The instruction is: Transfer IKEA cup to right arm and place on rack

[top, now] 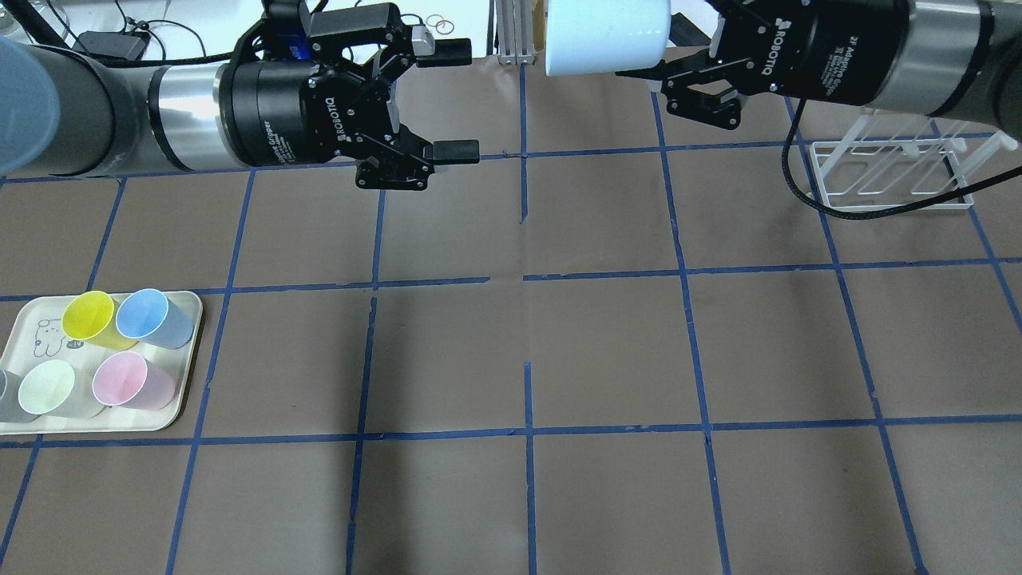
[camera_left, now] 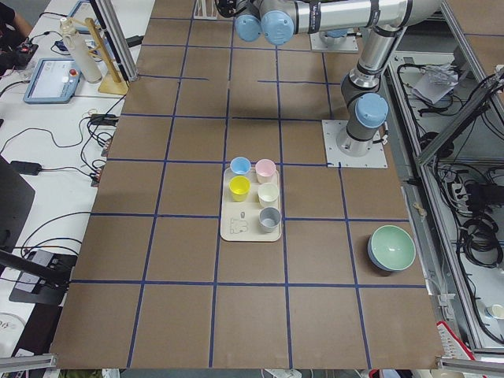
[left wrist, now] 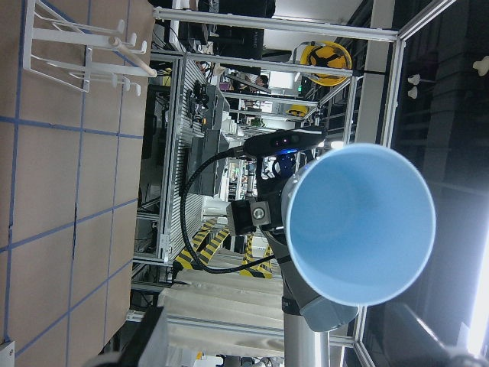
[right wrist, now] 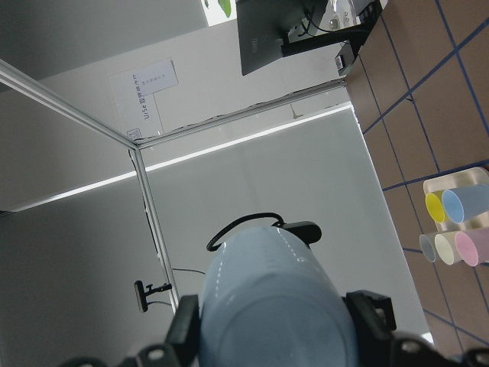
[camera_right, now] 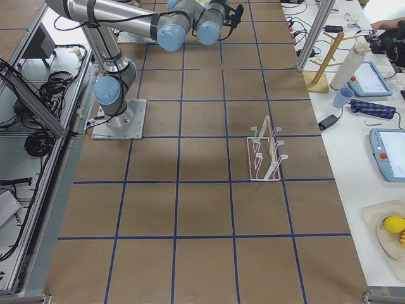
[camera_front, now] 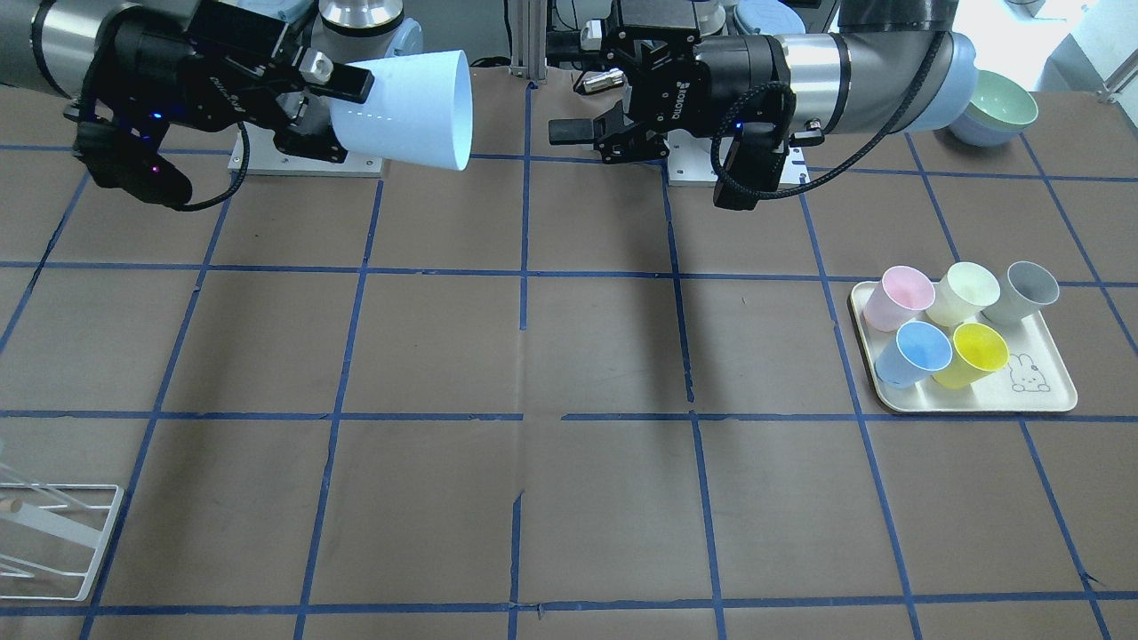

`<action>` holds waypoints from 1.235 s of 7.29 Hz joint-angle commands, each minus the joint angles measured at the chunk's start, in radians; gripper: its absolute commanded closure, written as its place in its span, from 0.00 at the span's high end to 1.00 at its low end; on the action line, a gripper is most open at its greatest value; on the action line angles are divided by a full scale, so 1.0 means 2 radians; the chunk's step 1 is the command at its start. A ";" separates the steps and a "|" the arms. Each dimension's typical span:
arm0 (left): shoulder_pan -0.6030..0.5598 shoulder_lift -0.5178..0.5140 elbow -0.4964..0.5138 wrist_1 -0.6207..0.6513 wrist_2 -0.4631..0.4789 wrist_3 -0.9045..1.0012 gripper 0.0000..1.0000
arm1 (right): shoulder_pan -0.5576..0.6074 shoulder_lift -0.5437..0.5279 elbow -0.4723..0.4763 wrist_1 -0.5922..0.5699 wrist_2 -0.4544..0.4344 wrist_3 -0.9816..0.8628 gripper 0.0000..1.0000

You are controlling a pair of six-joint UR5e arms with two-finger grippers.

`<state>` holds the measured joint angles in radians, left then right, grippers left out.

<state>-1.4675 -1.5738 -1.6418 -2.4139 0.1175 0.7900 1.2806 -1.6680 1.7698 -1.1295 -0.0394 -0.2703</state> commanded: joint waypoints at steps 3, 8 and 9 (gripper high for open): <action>-0.002 -0.009 0.006 0.321 0.324 -0.237 0.99 | -0.047 -0.004 -0.044 -0.037 -0.287 0.000 0.00; -0.035 -0.008 0.012 0.452 0.612 -0.388 1.00 | -0.061 -0.005 -0.078 -0.115 -0.606 -0.008 0.00; -0.036 -0.008 0.011 0.454 0.678 -0.396 1.00 | -0.061 -0.004 -0.078 -0.144 -0.657 -0.011 0.00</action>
<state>-1.5353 -1.5854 -1.6197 -1.5219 1.3196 0.0383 1.1573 -1.6771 1.6152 -1.3455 -1.2092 -0.2852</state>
